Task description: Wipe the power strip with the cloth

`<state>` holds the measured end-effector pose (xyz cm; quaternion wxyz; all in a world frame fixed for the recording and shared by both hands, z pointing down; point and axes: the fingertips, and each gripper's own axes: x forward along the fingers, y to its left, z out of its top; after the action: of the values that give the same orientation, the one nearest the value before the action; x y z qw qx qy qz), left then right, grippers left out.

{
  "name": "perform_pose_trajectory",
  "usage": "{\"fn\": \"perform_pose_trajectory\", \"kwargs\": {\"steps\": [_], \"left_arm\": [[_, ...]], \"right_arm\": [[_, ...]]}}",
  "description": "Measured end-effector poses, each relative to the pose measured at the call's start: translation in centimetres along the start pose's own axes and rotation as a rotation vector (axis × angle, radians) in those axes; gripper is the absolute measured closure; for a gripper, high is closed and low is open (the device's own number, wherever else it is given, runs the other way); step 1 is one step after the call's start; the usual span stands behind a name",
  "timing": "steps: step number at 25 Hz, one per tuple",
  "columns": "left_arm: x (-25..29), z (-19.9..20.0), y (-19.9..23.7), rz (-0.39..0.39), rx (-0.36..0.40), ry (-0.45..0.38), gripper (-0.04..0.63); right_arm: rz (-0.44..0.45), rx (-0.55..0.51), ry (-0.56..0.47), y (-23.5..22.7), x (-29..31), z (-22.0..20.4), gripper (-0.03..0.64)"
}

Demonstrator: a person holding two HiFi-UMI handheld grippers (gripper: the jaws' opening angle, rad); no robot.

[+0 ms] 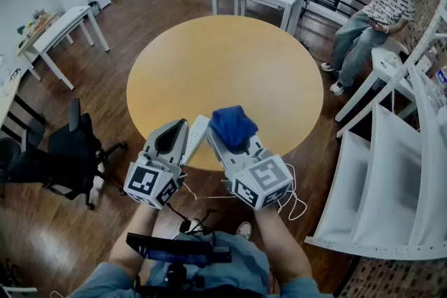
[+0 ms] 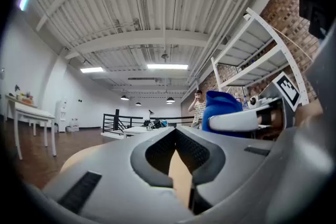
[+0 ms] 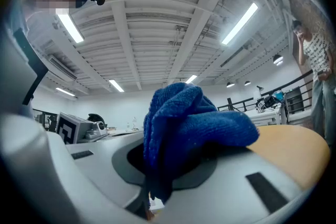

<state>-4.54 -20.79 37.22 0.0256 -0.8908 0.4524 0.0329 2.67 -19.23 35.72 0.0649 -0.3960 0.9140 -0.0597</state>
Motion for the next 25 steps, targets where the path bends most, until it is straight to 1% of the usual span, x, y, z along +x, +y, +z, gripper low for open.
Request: {"fn": "perform_pose_trajectory", "kwargs": {"steps": [2,4,8,11,17,21,25], "left_arm": [[-0.3,0.9,-0.9,-0.017,0.021,-0.013,0.592],[-0.4,1.4,-1.6,-0.027,0.043,-0.005,0.592],[-0.3,1.8,-3.0,-0.056,0.044,0.023,0.592],[-0.4,1.6,-2.9,-0.048,0.039,0.033,0.592],[-0.2,1.7,-3.0,-0.039,0.054,0.045,0.592],[-0.1,2.0,-2.7,-0.033,0.048,0.040,0.592],[-0.1,1.7,-1.5,-0.003,0.063,0.028,0.592]], "right_arm": [[0.003,-0.002,-0.015,0.2,0.0,0.4,0.560],[0.008,-0.007,-0.024,0.4,0.1,0.6,0.560],[0.003,-0.025,-0.020,0.4,0.1,0.6,0.561],[0.007,-0.027,-0.020,0.5,0.2,0.5,0.561],[0.010,-0.032,-0.019,0.6,0.3,0.7,0.561],[0.009,-0.029,-0.023,0.6,0.4,0.9,0.561],[0.008,-0.027,-0.028,0.5,0.5,1.0,0.561]]}}
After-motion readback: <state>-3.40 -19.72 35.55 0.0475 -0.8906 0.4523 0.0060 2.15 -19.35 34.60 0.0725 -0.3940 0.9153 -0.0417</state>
